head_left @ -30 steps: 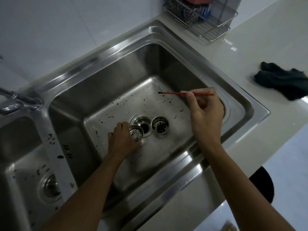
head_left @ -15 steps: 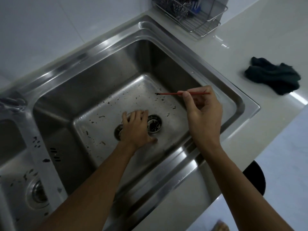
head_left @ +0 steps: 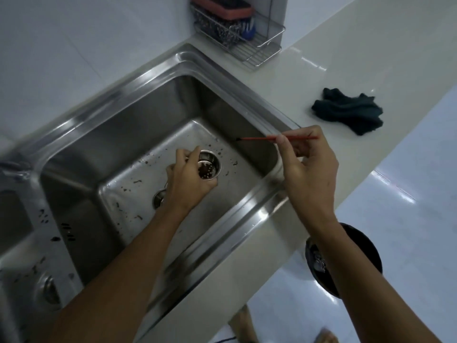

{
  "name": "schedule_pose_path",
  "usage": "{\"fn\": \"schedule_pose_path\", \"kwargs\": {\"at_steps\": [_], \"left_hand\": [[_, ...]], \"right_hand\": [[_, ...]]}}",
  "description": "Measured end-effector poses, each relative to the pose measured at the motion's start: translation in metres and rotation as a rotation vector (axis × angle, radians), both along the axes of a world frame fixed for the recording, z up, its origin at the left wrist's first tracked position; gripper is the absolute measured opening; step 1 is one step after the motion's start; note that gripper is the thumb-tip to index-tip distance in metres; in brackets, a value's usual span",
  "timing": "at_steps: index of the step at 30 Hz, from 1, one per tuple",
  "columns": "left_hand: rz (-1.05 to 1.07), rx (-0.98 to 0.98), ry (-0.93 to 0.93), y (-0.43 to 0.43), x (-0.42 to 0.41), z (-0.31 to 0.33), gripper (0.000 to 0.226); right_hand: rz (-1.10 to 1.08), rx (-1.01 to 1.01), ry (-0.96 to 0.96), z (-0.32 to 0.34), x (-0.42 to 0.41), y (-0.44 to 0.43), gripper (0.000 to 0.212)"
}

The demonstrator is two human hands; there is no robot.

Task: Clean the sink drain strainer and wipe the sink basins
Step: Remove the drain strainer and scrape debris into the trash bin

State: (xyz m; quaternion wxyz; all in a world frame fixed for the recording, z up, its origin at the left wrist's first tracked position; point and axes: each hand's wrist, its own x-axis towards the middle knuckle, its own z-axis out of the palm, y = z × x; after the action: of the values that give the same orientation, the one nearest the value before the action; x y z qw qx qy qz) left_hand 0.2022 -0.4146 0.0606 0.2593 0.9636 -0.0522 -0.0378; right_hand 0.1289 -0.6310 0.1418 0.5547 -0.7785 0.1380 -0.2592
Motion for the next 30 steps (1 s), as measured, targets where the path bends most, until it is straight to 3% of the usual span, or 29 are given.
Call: {"fn": "schedule_pose_path", "kwargs": {"at_steps": [7, 12, 17, 20, 23, 25, 28, 30], "left_hand": [[-0.149, -0.116, -0.163, -0.105, -0.013, 0.096, 0.113], [-0.235, -0.267, -0.159, -0.215, -0.042, 0.114, 0.113], [-0.380, -0.263, -0.125, -0.302, -0.084, 0.074, 0.099], [-0.459, -0.233, -0.238, -0.342, -0.108, 0.030, 0.085], [-0.604, -0.181, -0.296, -0.374, -0.131, -0.015, 0.082], [-0.593, -0.203, -0.214, -0.388, -0.145, -0.038, 0.082], [-0.548, -0.245, -0.072, -0.399, -0.164, -0.065, 0.082], [-0.591, -0.214, -0.058, -0.403, -0.174, -0.085, 0.080]], "right_hand": [[-0.044, 0.031, -0.095, 0.047, -0.039, -0.067, 0.015], [-0.144, 0.006, -0.086, 0.054, -0.077, -0.146, 0.014], [-0.250, 0.028, 0.001, 0.012, -0.126, -0.220, 0.005], [-0.307, 0.088, 0.121, -0.039, -0.165, -0.249, 0.005], [-0.406, 0.189, 0.080, -0.085, -0.198, -0.260, 0.007], [-0.449, 0.134, 0.051, -0.101, -0.212, -0.270, 0.008], [-0.441, -0.024, 0.169, -0.118, -0.234, -0.285, 0.005], [-0.411, -0.020, 0.268, -0.137, -0.244, -0.290, 0.004]]}}
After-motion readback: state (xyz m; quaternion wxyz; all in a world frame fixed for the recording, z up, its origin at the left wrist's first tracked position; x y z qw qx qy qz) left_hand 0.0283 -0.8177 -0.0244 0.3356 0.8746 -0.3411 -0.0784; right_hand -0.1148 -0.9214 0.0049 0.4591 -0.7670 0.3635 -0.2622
